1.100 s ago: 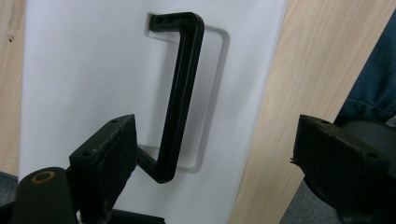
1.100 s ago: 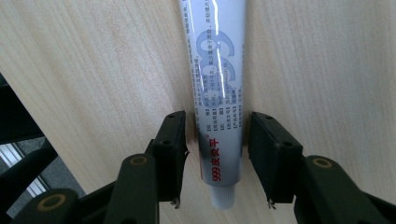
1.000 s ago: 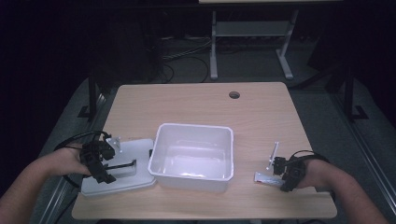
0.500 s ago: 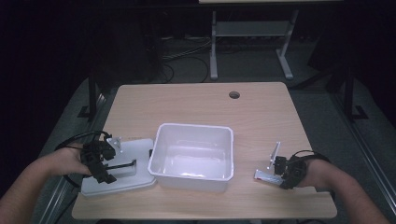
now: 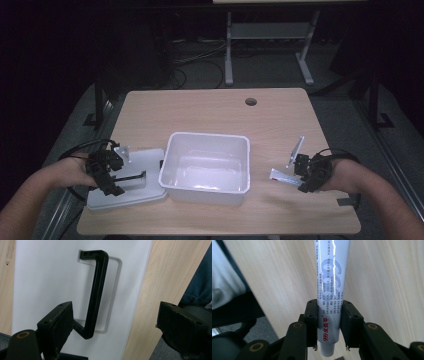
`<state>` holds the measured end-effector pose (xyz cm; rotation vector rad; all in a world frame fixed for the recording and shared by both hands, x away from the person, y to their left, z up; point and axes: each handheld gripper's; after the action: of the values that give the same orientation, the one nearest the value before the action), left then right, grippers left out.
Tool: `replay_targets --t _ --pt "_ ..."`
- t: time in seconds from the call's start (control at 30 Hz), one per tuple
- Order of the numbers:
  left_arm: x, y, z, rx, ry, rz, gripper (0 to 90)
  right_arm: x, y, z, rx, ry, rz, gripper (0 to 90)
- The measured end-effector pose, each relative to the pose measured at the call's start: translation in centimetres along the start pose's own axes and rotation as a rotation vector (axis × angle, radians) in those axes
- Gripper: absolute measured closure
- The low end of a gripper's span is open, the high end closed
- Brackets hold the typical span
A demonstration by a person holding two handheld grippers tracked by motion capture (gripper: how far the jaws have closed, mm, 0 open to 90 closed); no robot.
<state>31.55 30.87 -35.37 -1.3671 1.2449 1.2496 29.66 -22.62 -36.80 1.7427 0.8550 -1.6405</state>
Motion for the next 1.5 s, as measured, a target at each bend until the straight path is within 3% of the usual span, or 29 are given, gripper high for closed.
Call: replay_targets --t 0.6,0.93,1.03,1.13,1.27,1.5 --pt "-0.2 0.1 -0.1 -0.007 0.011 -0.006 13.6 -6.4 -2.2 -2.0 -0.097 0.009 -0.007 68.3" --pt "-0.3 0.0 0.0 -0.003 0.013 -0.010 13.6 -9.5 -4.1 -4.7 -0.101 0.047 -0.018 68.3" --pt "-0.3 0.0 0.0 -0.001 0.011 -0.011 13.6 -10.1 -4.7 -5.8 -0.104 0.032 -0.014 68.3" --pt "-0.4 0.0 0.0 -0.005 0.014 -0.005 13.6 -10.6 -5.2 -6.9 -0.076 0.019 -0.022 68.3" --pt "-0.2 0.0 0.0 -0.008 0.016 -0.003 13.6 -11.2 -6.0 -8.4 -0.074 0.036 -0.014 68.3" --pt "-0.3 0.0 0.0 -0.010 0.016 0.002 13.6 -11.2 -8.1 -10.6 -0.126 0.026 -0.035 68.2"
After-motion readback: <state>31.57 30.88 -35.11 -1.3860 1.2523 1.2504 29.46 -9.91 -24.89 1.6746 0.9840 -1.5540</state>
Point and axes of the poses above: each handheld gripper's, and its own axes: x roughly forward along the jaws, z roughly out of its underside, y roughly to its right, and after that the axes turned 14 degrees about x, right-handed
